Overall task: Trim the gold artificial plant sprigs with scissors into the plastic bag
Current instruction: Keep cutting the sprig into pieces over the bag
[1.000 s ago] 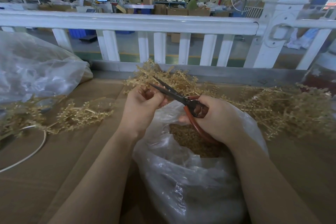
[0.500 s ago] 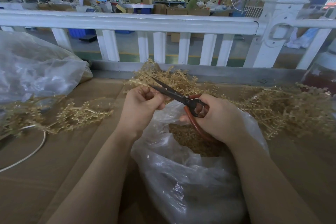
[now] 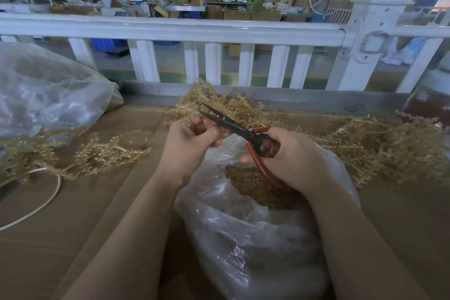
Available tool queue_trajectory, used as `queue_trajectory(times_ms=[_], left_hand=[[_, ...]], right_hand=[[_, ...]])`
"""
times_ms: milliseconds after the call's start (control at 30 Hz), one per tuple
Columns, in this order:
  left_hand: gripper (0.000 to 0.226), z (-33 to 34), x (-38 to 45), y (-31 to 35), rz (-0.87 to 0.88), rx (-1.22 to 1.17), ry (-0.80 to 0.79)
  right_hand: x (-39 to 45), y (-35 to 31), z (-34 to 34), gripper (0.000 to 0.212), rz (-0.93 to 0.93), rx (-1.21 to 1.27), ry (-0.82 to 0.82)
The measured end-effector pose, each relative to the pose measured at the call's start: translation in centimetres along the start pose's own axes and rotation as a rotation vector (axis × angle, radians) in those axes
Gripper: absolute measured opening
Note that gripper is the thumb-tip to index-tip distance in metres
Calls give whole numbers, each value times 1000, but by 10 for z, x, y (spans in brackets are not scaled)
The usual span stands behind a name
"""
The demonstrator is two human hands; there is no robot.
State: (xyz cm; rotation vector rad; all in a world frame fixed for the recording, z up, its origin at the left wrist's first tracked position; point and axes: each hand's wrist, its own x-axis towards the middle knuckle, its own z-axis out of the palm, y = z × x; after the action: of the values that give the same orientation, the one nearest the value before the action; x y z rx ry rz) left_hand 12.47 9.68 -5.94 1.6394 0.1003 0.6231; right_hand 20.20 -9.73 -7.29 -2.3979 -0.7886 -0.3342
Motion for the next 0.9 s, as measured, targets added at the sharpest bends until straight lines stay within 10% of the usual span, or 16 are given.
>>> queue_trajectory(times_ms=[900], left_hand=[[16,3,-5,3,9,-6,-127]], right_hand=[[-2,-2,-9,65,-40,-62,-54]])
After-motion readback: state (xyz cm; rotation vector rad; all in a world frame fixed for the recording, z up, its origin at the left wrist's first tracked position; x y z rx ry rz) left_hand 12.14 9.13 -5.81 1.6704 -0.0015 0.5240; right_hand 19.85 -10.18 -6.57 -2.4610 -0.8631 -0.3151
